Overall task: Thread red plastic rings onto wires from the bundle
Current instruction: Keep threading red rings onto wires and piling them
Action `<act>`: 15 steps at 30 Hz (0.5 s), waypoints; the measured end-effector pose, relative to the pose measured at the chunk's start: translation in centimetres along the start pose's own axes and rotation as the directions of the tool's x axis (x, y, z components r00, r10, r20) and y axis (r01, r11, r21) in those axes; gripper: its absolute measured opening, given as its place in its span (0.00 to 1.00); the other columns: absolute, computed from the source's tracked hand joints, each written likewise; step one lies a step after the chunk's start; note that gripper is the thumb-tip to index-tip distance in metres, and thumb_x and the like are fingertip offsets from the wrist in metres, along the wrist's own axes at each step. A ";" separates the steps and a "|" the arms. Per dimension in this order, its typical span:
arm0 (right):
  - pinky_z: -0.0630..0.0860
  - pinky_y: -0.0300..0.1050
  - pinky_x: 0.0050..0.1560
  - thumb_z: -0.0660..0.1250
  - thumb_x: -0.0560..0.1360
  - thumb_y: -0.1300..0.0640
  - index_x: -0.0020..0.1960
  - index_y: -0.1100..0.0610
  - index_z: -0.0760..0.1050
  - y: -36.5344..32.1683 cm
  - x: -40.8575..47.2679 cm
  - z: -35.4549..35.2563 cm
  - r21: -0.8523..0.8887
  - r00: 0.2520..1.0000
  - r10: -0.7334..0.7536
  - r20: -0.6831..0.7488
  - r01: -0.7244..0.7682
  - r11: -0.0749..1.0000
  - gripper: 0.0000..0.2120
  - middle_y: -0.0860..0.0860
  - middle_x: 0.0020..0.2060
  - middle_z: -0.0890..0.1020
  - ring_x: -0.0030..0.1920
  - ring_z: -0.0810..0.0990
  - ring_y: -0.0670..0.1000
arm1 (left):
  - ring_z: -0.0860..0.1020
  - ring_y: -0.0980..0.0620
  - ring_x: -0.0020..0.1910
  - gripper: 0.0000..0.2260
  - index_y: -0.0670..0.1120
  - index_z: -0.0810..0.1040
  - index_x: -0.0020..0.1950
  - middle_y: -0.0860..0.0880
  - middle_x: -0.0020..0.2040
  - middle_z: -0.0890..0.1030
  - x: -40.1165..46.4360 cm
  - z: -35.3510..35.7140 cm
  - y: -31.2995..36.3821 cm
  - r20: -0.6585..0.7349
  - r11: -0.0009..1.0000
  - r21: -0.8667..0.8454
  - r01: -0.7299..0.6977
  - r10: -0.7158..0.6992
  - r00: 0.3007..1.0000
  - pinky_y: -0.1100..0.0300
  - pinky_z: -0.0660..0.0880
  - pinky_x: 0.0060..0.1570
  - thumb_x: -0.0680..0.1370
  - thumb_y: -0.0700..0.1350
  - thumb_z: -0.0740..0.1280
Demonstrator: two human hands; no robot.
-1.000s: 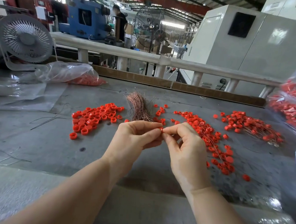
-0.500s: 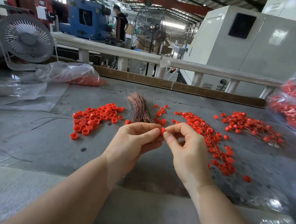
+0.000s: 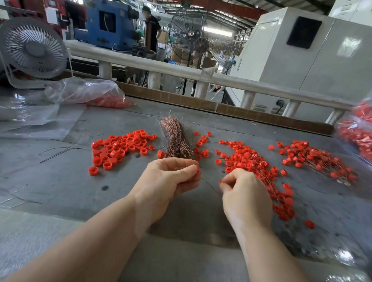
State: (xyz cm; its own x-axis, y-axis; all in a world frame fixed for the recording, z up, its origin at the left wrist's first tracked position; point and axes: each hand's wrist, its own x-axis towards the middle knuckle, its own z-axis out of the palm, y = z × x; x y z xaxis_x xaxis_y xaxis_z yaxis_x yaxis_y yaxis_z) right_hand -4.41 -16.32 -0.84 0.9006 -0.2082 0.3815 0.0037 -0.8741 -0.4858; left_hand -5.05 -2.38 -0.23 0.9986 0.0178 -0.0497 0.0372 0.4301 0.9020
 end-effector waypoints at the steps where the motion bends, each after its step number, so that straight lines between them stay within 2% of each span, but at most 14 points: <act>1: 0.70 0.43 0.41 0.66 0.73 0.62 0.42 0.50 0.78 0.0 0.0 0.0 -0.029 0.999 0.003 0.039 -0.002 1.000 0.08 0.49 0.42 0.80 0.49 0.76 0.52 | 0.80 0.55 0.30 0.05 0.38 0.79 0.42 0.46 0.31 0.81 0.0 0.0 0.0 0.000 1.000 0.001 0.002 -0.002 1.000 0.65 0.78 0.33 0.74 0.31 0.66; 4: 0.70 0.44 0.51 0.65 0.72 0.67 0.46 0.52 0.81 0.0 0.0 0.0 -0.054 0.997 -0.060 0.042 0.062 0.997 0.12 0.50 0.46 0.81 0.51 0.75 0.53 | 0.81 0.55 0.31 0.05 0.39 0.79 0.42 0.45 0.32 0.82 0.1 0.0 -0.1 0.000 1.000 0.011 0.006 -0.006 1.000 0.65 0.78 0.33 0.74 0.31 0.66; 6: 0.69 0.46 0.54 0.63 0.73 0.67 0.48 0.54 0.81 -0.1 -0.1 0.0 0.023 0.990 -0.140 -0.011 0.140 0.990 0.11 0.51 0.47 0.80 0.52 0.75 0.54 | 0.81 0.55 0.31 0.05 0.39 0.79 0.42 0.45 0.32 0.82 0.0 -0.1 -0.1 0.001 1.000 0.014 0.007 -0.007 1.000 0.65 0.78 0.33 0.74 0.31 0.66; 10: 0.71 0.45 0.51 0.64 0.75 0.65 0.47 0.57 0.80 -0.7 -0.3 -0.1 0.274 0.965 -0.252 -0.073 0.263 0.925 0.08 0.50 0.44 0.80 0.49 0.76 0.52 | 0.81 0.55 0.32 0.05 0.39 0.80 0.42 0.46 0.33 0.82 0.0 -0.1 0.0 0.003 1.000 0.025 0.008 -0.008 1.000 0.65 0.79 0.34 0.74 0.32 0.66; 15: 0.69 0.41 0.45 0.65 0.76 0.62 0.47 0.56 0.80 -1.1 -0.4 0.0 0.371 0.948 -0.316 -0.023 0.302 0.878 0.06 0.50 0.42 0.81 0.42 0.74 0.49 | 0.81 0.55 0.31 0.05 0.39 0.79 0.42 0.45 0.33 0.82 0.0 -0.1 0.2 0.010 1.000 0.026 0.007 -0.007 1.000 0.65 0.79 0.34 0.74 0.32 0.65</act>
State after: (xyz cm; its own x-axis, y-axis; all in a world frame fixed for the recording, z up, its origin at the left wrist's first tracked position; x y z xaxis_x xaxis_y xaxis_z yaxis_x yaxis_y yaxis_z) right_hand -4.76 -15.29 -0.42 0.8432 0.0688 0.5331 0.4360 -0.6678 -0.6033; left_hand -5.07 -2.20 -0.10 0.9986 0.0052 -0.0518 0.0452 0.4070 0.9123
